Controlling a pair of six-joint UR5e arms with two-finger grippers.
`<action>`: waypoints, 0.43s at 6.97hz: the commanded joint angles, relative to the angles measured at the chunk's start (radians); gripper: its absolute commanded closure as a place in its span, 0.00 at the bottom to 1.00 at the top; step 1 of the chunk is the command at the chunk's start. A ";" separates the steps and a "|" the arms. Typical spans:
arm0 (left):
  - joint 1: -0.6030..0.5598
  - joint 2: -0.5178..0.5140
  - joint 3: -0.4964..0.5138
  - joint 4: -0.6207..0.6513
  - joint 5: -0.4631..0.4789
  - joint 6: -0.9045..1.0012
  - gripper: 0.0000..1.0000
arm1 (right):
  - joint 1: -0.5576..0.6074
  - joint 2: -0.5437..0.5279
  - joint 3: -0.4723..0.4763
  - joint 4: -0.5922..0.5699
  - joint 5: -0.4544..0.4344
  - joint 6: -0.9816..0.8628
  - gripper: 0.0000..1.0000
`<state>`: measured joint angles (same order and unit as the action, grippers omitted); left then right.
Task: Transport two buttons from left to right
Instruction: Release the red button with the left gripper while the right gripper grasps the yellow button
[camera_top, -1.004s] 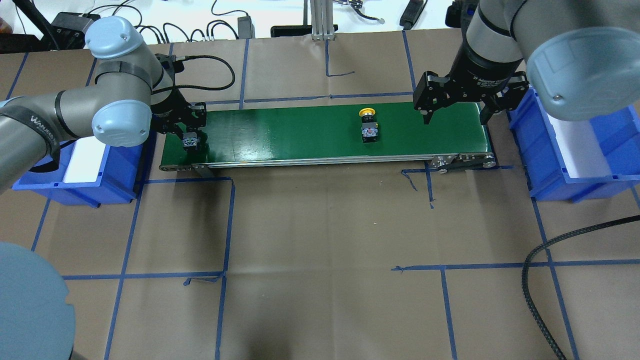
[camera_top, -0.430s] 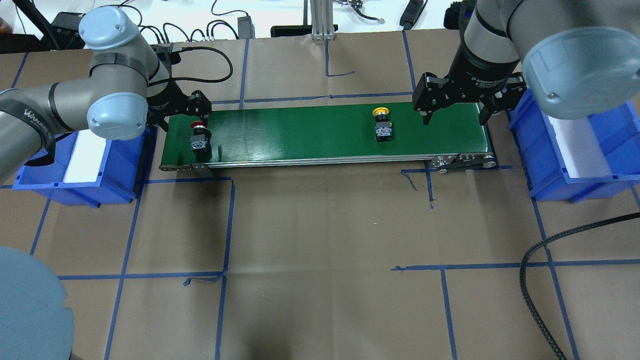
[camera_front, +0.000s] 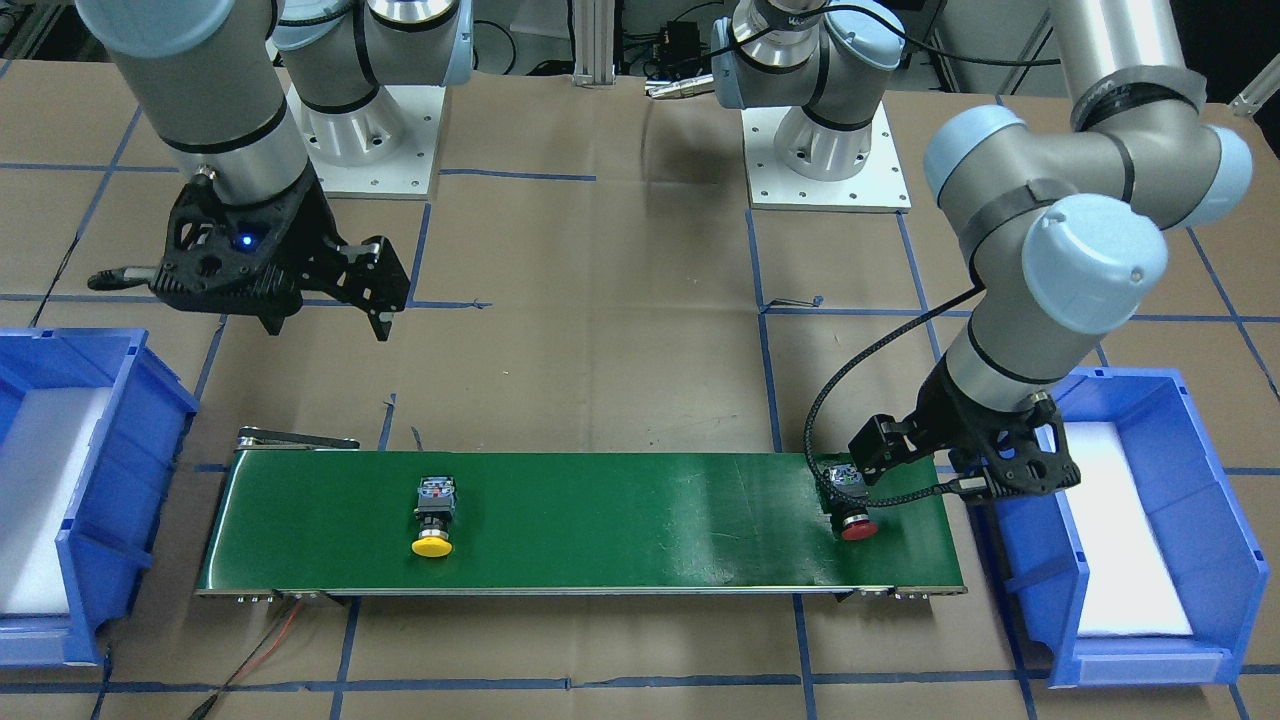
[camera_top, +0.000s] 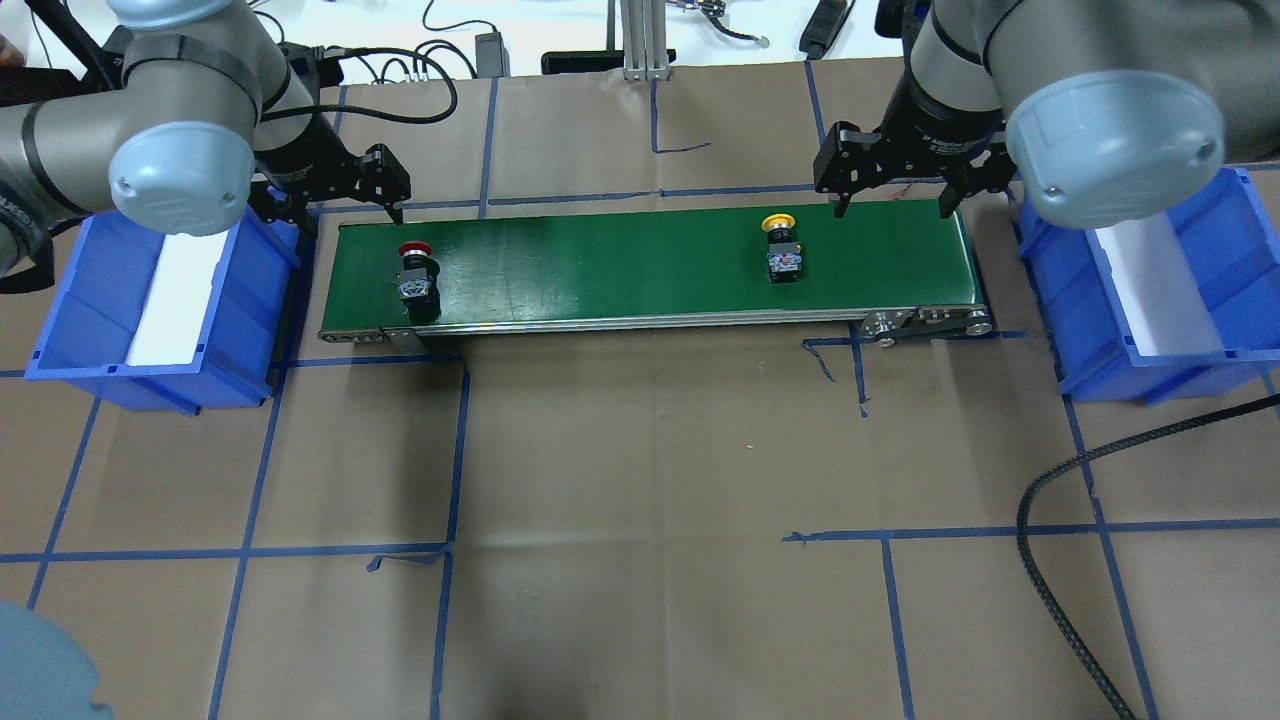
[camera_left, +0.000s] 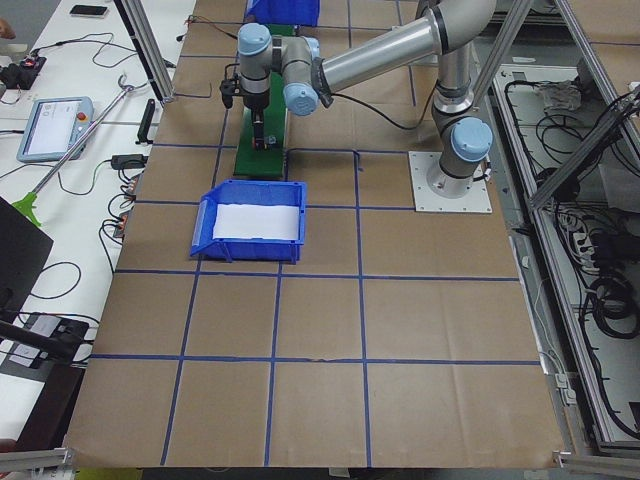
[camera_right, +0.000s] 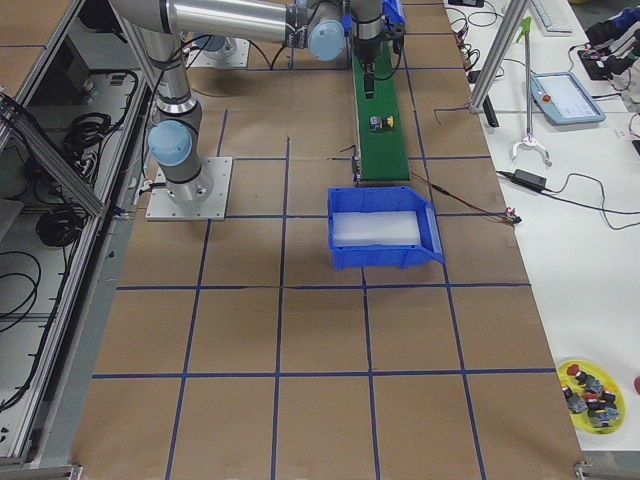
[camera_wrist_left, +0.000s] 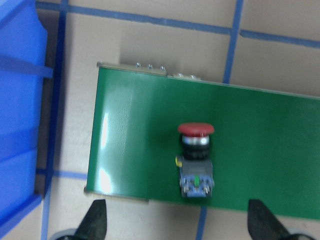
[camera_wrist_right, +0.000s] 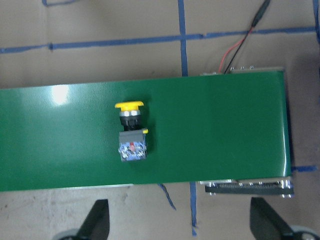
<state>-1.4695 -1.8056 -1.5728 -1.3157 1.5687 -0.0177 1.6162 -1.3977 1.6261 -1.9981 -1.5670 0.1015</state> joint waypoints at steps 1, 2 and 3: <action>-0.041 0.118 0.016 -0.179 -0.004 0.015 0.00 | -0.001 0.127 -0.008 -0.114 0.001 0.004 0.00; -0.058 0.177 0.017 -0.262 0.000 0.015 0.00 | -0.002 0.170 -0.002 -0.141 0.001 -0.002 0.00; -0.063 0.231 -0.005 -0.284 0.002 0.016 0.00 | -0.002 0.199 0.003 -0.193 0.001 -0.003 0.00</action>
<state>-1.5205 -1.6406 -1.5632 -1.5473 1.5684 -0.0034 1.6144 -1.2412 1.6243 -2.1401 -1.5661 0.1008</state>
